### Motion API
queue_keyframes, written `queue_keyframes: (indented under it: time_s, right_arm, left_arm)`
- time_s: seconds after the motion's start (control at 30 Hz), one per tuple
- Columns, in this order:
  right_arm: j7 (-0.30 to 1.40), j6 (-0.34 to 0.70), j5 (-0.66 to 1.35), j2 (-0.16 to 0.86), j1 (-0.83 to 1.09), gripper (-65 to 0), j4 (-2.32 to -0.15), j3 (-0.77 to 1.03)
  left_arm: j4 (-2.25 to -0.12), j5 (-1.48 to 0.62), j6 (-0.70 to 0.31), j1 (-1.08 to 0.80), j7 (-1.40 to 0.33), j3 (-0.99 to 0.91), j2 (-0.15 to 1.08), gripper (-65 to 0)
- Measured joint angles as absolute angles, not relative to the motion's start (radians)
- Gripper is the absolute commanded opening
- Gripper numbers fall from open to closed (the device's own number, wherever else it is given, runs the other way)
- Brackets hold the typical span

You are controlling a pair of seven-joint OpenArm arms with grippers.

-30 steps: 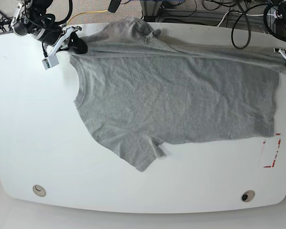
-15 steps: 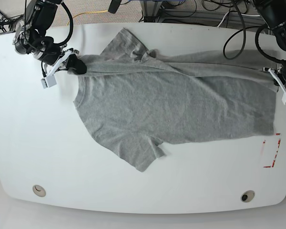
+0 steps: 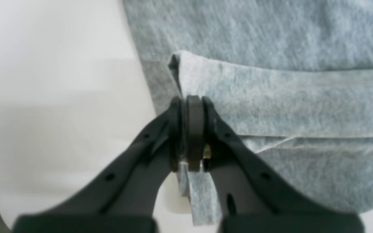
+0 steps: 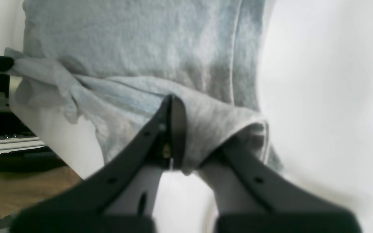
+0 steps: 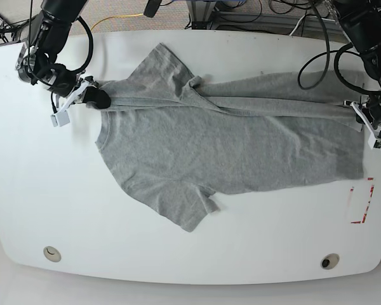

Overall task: Fold the T-shirt properly
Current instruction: 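Drag the held shirt edge with the right gripper, then open it, then move the right gripper along the shirt edge and grasp the collar area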

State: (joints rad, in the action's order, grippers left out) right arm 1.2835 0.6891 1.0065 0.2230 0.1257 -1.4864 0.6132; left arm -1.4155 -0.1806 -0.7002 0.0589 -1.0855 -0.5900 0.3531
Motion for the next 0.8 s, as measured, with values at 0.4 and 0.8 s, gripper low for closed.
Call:
queue_keyframes:
  time_s: [0.4,0.8]
  right_arm:
    - [1.235,0.688,1.008,0.255,0.155,-9.7,-1.510,0.619]
    - [1.225,0.692,1.023,0.184,0.370,-9.7,-1.655,0.620]
  left_arm:
    - [-1.418,-0.147,-0.700,0.075,-1.084,-0.556,0.356,-18.6]
    - [-1.477,-0.159,-0.700,0.110,-1.077,-0.636,0.361,-18.5]
